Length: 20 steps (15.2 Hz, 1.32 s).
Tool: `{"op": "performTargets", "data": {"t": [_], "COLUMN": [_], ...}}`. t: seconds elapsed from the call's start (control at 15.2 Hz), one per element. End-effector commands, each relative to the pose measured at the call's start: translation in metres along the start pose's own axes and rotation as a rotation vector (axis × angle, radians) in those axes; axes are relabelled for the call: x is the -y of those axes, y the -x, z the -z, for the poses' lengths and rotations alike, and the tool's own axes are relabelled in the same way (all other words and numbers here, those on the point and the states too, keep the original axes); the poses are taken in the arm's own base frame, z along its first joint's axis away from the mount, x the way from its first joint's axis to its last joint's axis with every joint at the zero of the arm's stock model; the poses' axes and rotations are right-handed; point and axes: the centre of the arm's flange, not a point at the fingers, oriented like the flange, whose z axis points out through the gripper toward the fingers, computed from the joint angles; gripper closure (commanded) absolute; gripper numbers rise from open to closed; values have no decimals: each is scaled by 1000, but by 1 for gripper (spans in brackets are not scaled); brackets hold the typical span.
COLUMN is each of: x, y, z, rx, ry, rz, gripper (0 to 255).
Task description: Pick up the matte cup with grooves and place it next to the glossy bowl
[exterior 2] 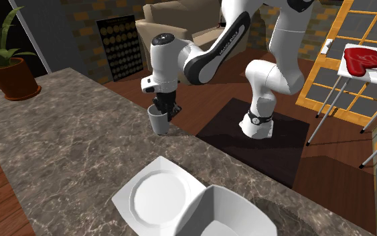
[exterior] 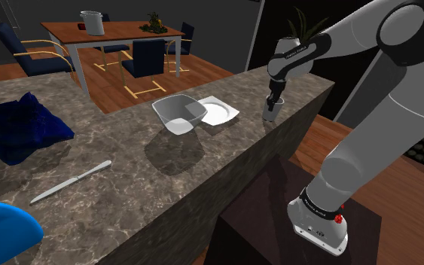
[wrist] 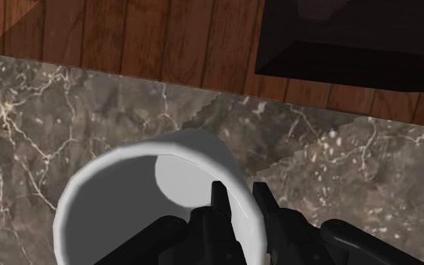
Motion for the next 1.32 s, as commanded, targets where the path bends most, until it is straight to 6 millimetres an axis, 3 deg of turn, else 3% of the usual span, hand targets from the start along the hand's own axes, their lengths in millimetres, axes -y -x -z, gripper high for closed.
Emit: {"op": "performTargets", "data": {"t": [0.0,1.25], "x": [-1,-12], "y": [1,9], "z": [8,107], "rx": [0,0], "ry": [0,0], "rz": [0,0], "gripper": [255,255]}}
